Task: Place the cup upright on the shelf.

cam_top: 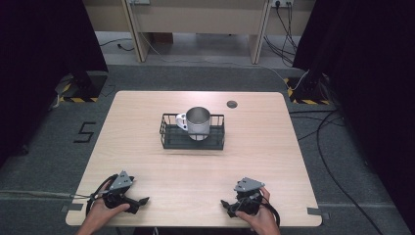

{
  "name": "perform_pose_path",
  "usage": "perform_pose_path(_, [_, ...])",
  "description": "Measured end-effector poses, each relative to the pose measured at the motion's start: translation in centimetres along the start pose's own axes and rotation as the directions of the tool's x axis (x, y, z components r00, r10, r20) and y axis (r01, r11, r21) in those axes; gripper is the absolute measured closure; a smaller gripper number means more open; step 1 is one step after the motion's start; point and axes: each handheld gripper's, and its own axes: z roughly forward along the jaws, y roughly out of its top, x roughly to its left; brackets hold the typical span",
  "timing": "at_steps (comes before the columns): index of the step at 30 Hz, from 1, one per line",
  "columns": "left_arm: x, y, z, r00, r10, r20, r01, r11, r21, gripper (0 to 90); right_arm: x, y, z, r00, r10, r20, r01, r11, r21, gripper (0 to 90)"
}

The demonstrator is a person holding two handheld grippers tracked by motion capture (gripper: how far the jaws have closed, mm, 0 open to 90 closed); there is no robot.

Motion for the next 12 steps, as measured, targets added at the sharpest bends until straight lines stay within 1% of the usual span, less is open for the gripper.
perform_pose_path(12, [-0.03, -0.02, -0.02, 1.0000, 0.001, 0.000, -0.001, 1.0000, 0.000, 0.0, 0.00, 0.00, 0.01, 1.0000, -0.002, -0.002, 0.002, 1.000, 0.001, 8.9])
